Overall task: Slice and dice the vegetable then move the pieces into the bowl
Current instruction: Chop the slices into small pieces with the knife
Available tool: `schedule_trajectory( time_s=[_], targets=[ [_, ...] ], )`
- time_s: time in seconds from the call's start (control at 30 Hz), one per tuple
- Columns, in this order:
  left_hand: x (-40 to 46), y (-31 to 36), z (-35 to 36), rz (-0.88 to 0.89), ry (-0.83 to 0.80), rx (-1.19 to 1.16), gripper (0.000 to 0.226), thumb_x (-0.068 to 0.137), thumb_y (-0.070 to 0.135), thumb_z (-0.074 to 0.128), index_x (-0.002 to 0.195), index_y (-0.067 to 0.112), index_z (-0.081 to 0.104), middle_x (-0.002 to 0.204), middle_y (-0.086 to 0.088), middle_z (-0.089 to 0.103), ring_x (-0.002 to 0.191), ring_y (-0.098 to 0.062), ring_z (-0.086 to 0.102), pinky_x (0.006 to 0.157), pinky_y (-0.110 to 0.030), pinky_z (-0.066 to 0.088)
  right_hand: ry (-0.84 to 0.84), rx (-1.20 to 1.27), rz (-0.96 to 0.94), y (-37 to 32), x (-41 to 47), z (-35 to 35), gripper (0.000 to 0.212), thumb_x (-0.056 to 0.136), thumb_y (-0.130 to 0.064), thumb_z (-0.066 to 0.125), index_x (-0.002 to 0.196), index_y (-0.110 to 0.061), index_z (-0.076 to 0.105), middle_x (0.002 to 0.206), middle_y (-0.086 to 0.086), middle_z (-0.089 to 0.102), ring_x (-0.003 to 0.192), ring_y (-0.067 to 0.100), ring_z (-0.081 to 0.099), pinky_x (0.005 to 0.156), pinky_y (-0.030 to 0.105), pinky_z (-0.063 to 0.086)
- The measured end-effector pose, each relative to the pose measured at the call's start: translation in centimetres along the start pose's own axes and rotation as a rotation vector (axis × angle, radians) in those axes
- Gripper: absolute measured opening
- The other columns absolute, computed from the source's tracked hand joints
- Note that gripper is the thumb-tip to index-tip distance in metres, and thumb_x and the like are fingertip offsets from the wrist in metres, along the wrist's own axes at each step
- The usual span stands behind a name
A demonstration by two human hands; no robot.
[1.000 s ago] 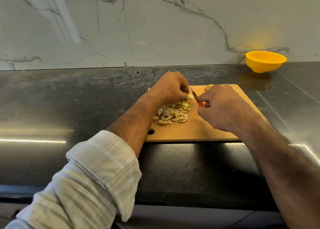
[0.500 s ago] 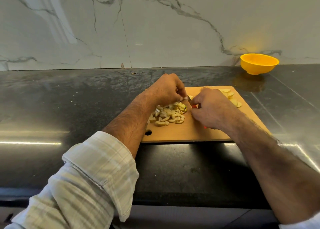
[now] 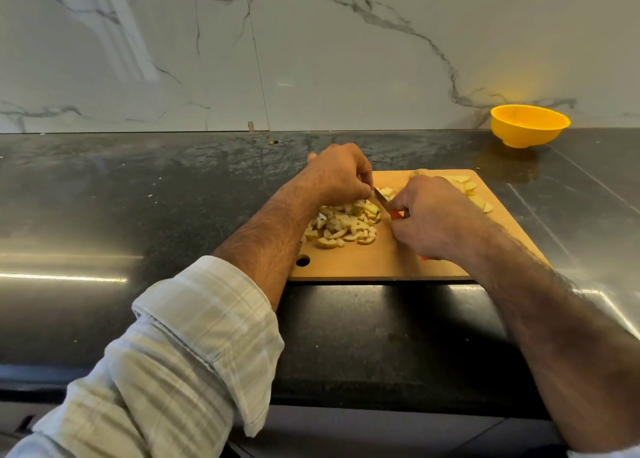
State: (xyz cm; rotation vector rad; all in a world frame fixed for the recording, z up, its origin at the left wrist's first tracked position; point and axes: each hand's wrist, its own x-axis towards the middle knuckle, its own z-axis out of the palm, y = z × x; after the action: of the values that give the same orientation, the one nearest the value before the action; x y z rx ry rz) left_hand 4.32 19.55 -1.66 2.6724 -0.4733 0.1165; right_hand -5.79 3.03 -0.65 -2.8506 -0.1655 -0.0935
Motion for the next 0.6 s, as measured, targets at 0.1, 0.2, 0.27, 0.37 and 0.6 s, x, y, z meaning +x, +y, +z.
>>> schedule_trajectory(
  time_s=[0.1,0.2,0.27,0.37,0.6],
  targets=[
    [-0.1,-0.1,0.0,0.002,-0.001,0.0,0.004,0.089,0.027,0.08,0.088,0.031,0.081,0.086,0.015,0.07,0.097,-0.007,0.06,0.114,-0.056,0.031,0.006,0.035,-0.004,0.0,0.4,0.0,0.025,0.093,-0.024,0.07,0.116,-0.022,0.079,0.103,-0.004,0.067,0.084,0.014,0.06,0.077,0.033,0.061],
    [-0.2,-0.4,-0.3,0.02,0.012,0.025,0.005,0.09,0.028,0.078,0.088,0.032,0.079,0.092,0.017,0.069,0.101,-0.01,0.059,0.114,-0.059,0.033,0.057,0.125,-0.044,0.8,-0.2,-0.7,0.034,0.095,-0.025,0.069,0.128,-0.024,0.075,0.101,-0.008,0.066,0.084,0.01,0.059,0.075,0.026,0.054],
    [-0.3,-1.0,-0.7,0.047,0.063,0.001,0.006,0.089,0.027,0.075,0.088,0.032,0.078,0.091,0.018,0.066,0.098,-0.01,0.061,0.109,-0.059,0.043,0.11,0.163,-0.028,1.6,-0.4,-1.2,0.036,0.094,-0.024,0.072,0.13,-0.026,0.074,0.097,-0.008,0.067,0.08,0.008,0.06,0.07,0.023,0.049],
    [-0.3,-1.7,-1.2,0.076,0.177,-0.053,0.006,0.088,0.028,0.074,0.087,0.028,0.079,0.086,0.018,0.066,0.088,-0.006,0.064,0.096,-0.05,0.056,0.089,0.069,0.056,2.4,-0.2,-1.6,0.038,0.092,-0.026,0.074,0.13,-0.029,0.073,0.128,-0.001,0.07,0.103,0.017,0.064,0.088,0.035,0.059],
    [0.2,-3.5,-2.0,0.049,0.326,-0.08,0.013,0.09,0.038,0.076,0.089,0.025,0.079,0.087,0.013,0.067,0.084,-0.003,0.063,0.074,-0.031,0.057,-0.029,0.078,-0.055,1.7,-0.5,-1.0,0.04,0.096,-0.031,0.07,0.135,-0.035,0.069,0.098,-0.016,0.06,0.095,0.011,0.059,0.083,0.032,0.054]
  ],
)
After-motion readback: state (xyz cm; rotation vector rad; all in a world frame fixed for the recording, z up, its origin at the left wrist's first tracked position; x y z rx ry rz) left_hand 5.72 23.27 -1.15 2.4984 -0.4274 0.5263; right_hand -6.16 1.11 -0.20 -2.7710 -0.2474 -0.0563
